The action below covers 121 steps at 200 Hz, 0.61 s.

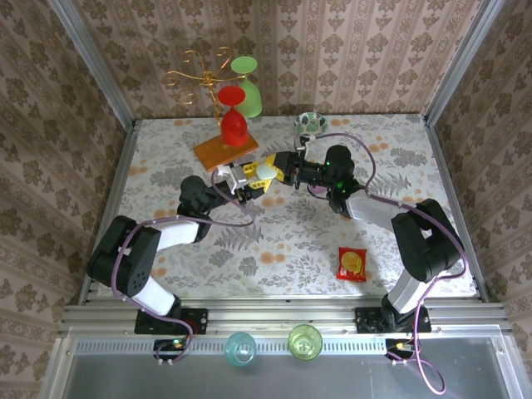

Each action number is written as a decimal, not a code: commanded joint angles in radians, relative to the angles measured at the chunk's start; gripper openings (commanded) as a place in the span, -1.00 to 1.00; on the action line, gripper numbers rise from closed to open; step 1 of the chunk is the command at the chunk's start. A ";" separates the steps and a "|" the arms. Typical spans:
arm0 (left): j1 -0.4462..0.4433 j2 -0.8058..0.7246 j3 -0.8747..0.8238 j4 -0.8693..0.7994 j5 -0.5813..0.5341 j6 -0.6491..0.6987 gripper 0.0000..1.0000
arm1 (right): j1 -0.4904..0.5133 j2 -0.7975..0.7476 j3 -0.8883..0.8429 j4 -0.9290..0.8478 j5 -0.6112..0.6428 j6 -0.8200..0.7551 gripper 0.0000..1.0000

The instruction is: Insert the wireless bluetooth earbuds into the charging case

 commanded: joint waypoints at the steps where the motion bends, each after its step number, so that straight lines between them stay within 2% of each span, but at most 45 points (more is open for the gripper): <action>1: 0.002 0.004 0.020 0.013 -0.018 0.002 -0.54 | -0.004 -0.002 -0.008 0.050 -0.016 0.015 -0.52; 22: 0.004 0.010 0.021 0.013 -0.036 -0.003 -0.36 | -0.005 -0.002 0.001 0.042 -0.013 0.014 -0.53; 36: 0.009 0.013 0.022 0.013 -0.035 -0.008 -0.11 | -0.007 -0.002 0.005 0.025 -0.008 0.006 -0.53; 48: 0.009 0.016 0.020 0.012 -0.043 -0.010 0.19 | -0.010 -0.003 0.004 0.007 0.002 -0.002 -0.53; 80: 0.014 0.008 0.000 0.012 -0.056 -0.011 0.62 | -0.032 -0.002 -0.011 -0.032 0.034 -0.020 -0.52; 97: 0.015 -0.001 -0.024 0.011 -0.064 -0.014 0.80 | -0.047 -0.002 -0.020 -0.088 0.053 -0.067 -0.51; 121: 0.029 -0.015 -0.078 0.009 -0.076 -0.012 0.93 | -0.067 -0.004 -0.019 -0.292 0.112 -0.237 -0.50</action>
